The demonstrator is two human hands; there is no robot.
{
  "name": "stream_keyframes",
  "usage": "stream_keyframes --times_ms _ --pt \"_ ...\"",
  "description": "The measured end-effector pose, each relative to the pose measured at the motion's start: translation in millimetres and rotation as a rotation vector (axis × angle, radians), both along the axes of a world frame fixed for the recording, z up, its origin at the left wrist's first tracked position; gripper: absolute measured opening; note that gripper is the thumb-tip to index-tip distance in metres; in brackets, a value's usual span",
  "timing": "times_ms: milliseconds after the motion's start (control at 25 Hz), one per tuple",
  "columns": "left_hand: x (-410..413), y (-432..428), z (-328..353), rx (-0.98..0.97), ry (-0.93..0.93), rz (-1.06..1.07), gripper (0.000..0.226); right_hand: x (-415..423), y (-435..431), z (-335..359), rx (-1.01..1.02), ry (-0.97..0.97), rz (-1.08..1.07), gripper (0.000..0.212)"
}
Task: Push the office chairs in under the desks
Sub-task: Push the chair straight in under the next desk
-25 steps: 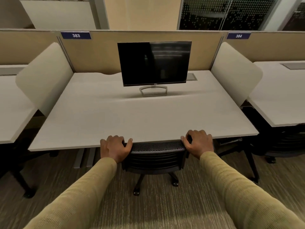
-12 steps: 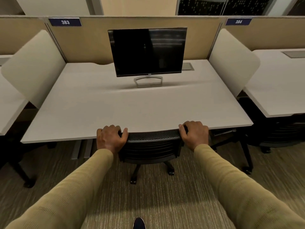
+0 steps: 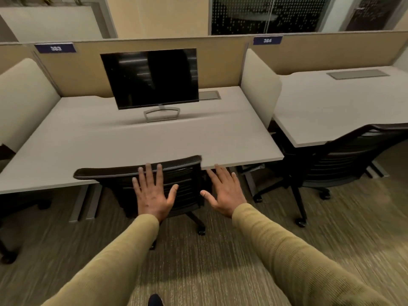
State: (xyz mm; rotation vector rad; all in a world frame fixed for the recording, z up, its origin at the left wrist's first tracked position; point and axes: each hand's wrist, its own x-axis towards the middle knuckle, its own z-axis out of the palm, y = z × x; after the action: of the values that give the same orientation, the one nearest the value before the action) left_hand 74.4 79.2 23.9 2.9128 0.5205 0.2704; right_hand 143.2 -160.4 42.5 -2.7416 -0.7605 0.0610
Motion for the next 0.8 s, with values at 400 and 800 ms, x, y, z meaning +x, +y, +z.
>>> stream_keyframes --times_ms 400,800 --pt "93.8 -260.5 2.6 0.019 0.07 -0.429 0.084 24.2 -241.8 18.4 -0.029 -0.053 -0.303 0.078" --pt "244.7 -466.5 5.2 -0.144 0.108 -0.633 0.083 128.7 -412.9 43.2 -0.067 -0.14 -0.454 0.079"
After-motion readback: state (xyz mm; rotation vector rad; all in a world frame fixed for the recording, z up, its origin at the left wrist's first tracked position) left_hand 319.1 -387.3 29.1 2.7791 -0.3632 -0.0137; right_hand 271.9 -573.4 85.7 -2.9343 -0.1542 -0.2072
